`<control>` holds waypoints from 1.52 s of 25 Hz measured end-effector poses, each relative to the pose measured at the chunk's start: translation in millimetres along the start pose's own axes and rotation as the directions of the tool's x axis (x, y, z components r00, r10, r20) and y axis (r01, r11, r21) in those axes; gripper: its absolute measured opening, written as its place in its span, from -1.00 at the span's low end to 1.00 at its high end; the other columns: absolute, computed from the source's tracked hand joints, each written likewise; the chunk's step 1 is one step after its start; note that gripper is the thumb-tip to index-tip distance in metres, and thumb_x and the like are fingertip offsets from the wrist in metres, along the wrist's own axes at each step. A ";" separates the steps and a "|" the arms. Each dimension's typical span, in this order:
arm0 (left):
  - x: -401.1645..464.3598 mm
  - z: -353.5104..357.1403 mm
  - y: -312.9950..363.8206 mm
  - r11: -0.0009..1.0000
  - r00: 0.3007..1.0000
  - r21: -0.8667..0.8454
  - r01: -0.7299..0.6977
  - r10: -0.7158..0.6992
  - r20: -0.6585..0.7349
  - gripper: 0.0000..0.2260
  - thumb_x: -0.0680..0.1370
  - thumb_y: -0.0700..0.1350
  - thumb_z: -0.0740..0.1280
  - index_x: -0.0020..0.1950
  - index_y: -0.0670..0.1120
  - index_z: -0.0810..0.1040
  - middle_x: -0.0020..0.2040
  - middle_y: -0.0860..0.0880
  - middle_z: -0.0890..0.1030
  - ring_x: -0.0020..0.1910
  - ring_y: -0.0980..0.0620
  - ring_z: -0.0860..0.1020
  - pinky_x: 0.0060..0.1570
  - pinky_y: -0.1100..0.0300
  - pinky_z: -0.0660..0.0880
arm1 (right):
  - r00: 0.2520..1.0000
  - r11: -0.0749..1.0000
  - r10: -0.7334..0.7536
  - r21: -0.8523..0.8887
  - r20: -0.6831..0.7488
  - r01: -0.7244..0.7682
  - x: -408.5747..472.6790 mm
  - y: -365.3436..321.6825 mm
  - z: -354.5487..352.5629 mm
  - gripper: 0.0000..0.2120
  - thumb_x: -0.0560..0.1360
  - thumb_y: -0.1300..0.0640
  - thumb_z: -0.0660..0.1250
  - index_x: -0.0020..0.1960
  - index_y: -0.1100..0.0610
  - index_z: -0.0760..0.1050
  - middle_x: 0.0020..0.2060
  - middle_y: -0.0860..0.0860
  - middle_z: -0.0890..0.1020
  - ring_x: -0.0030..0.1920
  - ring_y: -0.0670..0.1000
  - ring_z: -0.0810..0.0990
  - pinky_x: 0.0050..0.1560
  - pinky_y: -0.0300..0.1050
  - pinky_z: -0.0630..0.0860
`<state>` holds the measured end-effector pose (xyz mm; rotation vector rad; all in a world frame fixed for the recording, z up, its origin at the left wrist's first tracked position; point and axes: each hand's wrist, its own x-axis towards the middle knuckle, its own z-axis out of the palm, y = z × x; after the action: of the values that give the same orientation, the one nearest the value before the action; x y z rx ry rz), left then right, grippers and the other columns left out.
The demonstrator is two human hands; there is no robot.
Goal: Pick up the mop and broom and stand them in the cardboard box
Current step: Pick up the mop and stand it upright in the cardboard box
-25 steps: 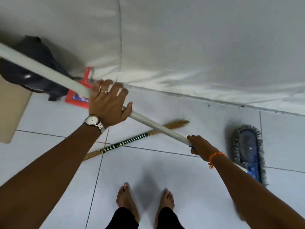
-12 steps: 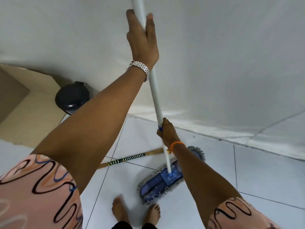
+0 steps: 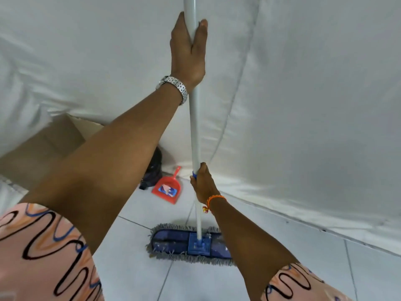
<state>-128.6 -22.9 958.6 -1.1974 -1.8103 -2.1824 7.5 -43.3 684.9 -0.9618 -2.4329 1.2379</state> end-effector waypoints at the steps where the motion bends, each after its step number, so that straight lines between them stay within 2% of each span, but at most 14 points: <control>1: 5.9 -25.3 0.9 1.000 1.000 -0.009 0.013 -0.013 -0.011 -0.79 0.59 0.04 0.26 -0.17 -0.02 0.34 -0.41 0.04 0.30 -0.44 -0.08 0.29 -0.49 0.08 0.28 | 1.000 1.000 0.011 0.001 -0.005 -0.011 4.5 -17.9 19.6 -0.83 0.55 0.25 0.22 0.01 0.10 0.22 -0.08 0.24 0.55 -0.19 0.16 0.56 -0.20 -0.02 0.50; 4: 27.2 -119.6 -1.9 1.000 0.999 -0.029 -0.005 0.004 -0.048 -0.76 0.59 0.05 0.27 -0.21 0.02 0.32 -0.42 0.06 0.27 -0.47 -0.04 0.25 -0.49 0.07 0.25 | 0.998 0.998 0.064 0.019 0.012 -0.064 17.0 -86.0 97.7 -0.85 0.56 0.25 0.19 0.07 0.12 0.25 -0.11 0.24 0.60 -0.18 0.18 0.60 -0.20 -0.05 0.52; 7: 53.9 -196.6 -17.3 0.998 1.000 -0.056 0.013 -0.015 -0.022 -0.76 0.61 0.03 0.26 -0.23 0.05 0.32 -0.44 0.05 0.27 -0.52 -0.01 0.24 -0.52 0.16 0.24 | 0.998 0.998 0.062 0.012 0.006 -0.062 41.2 -139.1 167.6 -0.83 0.56 0.23 0.21 0.08 0.10 0.24 -0.15 0.17 0.58 -0.16 0.16 0.61 -0.09 0.09 0.62; 10: 78.6 -250.1 -33.5 0.998 1.000 -0.063 0.028 -0.028 0.003 -0.75 0.62 0.00 0.26 -0.23 0.04 0.31 -0.45 0.06 0.26 -0.55 0.01 0.22 -0.54 0.21 0.23 | 0.992 0.988 0.125 0.092 0.036 -0.128 61.9 -184.5 217.0 -0.94 0.58 0.23 0.16 0.02 0.14 0.27 -0.25 0.09 0.44 -0.26 0.04 0.48 -0.18 -0.04 0.55; 11: 88.6 -268.1 -40.7 0.997 1.000 -0.068 0.022 -0.022 0.011 -0.75 0.62 0.00 0.27 -0.22 0.03 0.32 -0.45 0.07 0.26 -0.55 0.01 0.22 -0.54 0.20 0.23 | 0.991 0.986 0.131 0.100 0.033 -0.134 73.2 -197.1 235.9 -0.93 0.58 0.22 0.16 -0.02 0.12 0.26 -0.25 0.08 0.42 -0.25 0.02 0.46 -0.20 -0.08 0.53; 13: 111.4 -304.5 -60.6 0.997 1.000 -0.069 0.016 -0.015 0.019 -0.76 0.61 0.03 0.27 -0.22 0.02 0.33 -0.44 0.07 0.26 -0.53 0.01 0.22 -0.53 0.19 0.23 | 0.994 0.990 0.106 0.088 0.019 -0.108 99.4 -224.2 274.2 -0.87 0.57 0.23 0.21 0.02 0.12 0.24 -0.15 0.13 0.50 -0.13 0.06 0.56 -0.13 -0.06 0.59; 15: 139.9 -343.2 -83.9 0.998 0.999 -0.063 0.029 -0.027 0.027 -0.75 0.61 0.04 0.28 -0.22 0.01 0.32 -0.44 0.06 0.25 -0.53 0.01 0.21 -0.52 0.20 0.22 | 0.995 0.986 0.094 0.134 0.019 -0.096 133.2 -250.7 315.1 -0.82 0.57 0.20 0.24 0.09 0.15 0.25 -0.02 0.24 0.57 -0.04 0.13 0.62 -0.08 -0.02 0.64; 17: 172.0 -379.7 -111.4 0.995 0.998 -0.083 0.058 -0.055 0.044 -0.74 0.63 -0.01 0.27 -0.22 -0.01 0.31 -0.46 0.05 0.25 -0.57 0.03 0.20 -0.56 0.25 0.21 | 0.997 0.987 0.074 0.140 -0.007 -0.073 173.1 -274.1 355.1 -0.78 0.57 0.18 0.25 0.14 0.17 0.26 0.03 0.26 0.58 -0.02 0.18 0.63 -0.03 0.05 0.66; 20: 228.2 -434.0 -159.4 0.985 0.989 -0.097 0.143 -0.137 0.060 -0.71 0.63 -0.07 0.27 -0.26 -0.03 0.29 -0.49 -0.01 0.23 -0.60 0.02 0.19 -0.57 0.27 0.21 | 0.997 0.990 0.067 0.125 -0.044 -0.061 242.7 -313.1 410.0 -0.77 0.55 0.20 0.28 0.13 0.17 0.26 -0.01 0.23 0.58 -0.05 0.21 0.63 -0.05 0.12 0.65; 24: 319.0 -512.9 -223.4 0.969 0.972 -0.100 0.226 -0.218 0.085 -0.78 0.52 -0.18 0.31 -0.30 -0.09 0.36 -0.56 -0.02 0.32 -0.63 0.00 0.27 -0.53 0.18 0.36 | 0.994 0.988 0.092 0.129 -0.052 -0.085 344.5 -367.8 481.0 -0.80 0.54 0.22 0.29 0.09 0.18 0.30 -0.07 0.21 0.59 -0.12 0.23 0.60 -0.19 0.04 0.57; 27: 363.4 -546.7 -258.9 0.948 0.958 -0.162 0.275 -0.256 0.129 -0.85 0.41 -0.20 0.29 -0.32 -0.08 0.36 -0.53 0.01 0.28 -0.58 0.01 0.21 -0.52 0.21 0.34 | 0.991 0.988 0.119 0.105 -0.056 -0.112 407.5 -389.1 517.5 -0.77 0.53 0.25 0.30 0.12 0.23 0.31 -0.03 0.27 0.60 -0.08 0.29 0.60 -0.14 0.12 0.57; 30: 406.1 -575.2 -330.2 0.944 0.959 -0.181 0.277 -0.259 0.119 -0.83 0.43 -0.17 0.29 -0.31 -0.08 0.34 -0.51 0.00 0.24 -0.58 0.03 0.17 -0.54 0.24 0.24 | 0.989 0.985 0.145 0.100 -0.040 -0.140 484.8 -393.5 570.3 -0.74 0.51 0.29 0.31 0.12 0.28 0.30 -0.03 0.30 0.60 -0.05 0.29 0.59 -0.16 0.07 0.51; 34: 436.1 -603.7 -441.8 0.936 0.959 -0.218 0.278 -0.258 0.115 -0.75 0.49 -0.21 0.28 -0.36 -0.06 0.32 -0.52 0.00 0.24 -0.59 0.04 0.18 -0.53 0.24 0.17 | 0.946 0.934 0.310 0.214 -0.095 -0.285 566.9 -379.0 641.2 -0.72 0.45 0.35 0.36 0.09 0.29 0.33 -0.07 0.27 0.57 -0.12 0.17 0.51 0.01 0.24 0.56; 38: 466.2 -623.6 -506.6 0.949 0.974 -0.222 0.223 -0.212 0.075 -0.66 0.49 -0.20 0.30 -0.43 0.02 0.26 -0.50 -0.03 0.21 -0.53 -0.01 0.18 -0.48 0.06 0.17 | 0.937 0.924 0.335 0.228 -0.101 -0.306 619.8 -387.9 676.5 -0.74 0.48 0.32 0.36 0.07 0.26 0.32 -0.14 0.14 0.50 -0.14 0.14 0.48 -0.14 0.07 0.52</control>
<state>-1027.7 -210.4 819.3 -1.1479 -1.8284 -2.5676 -960.1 -225.1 533.0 -1.3718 -2.0446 1.4424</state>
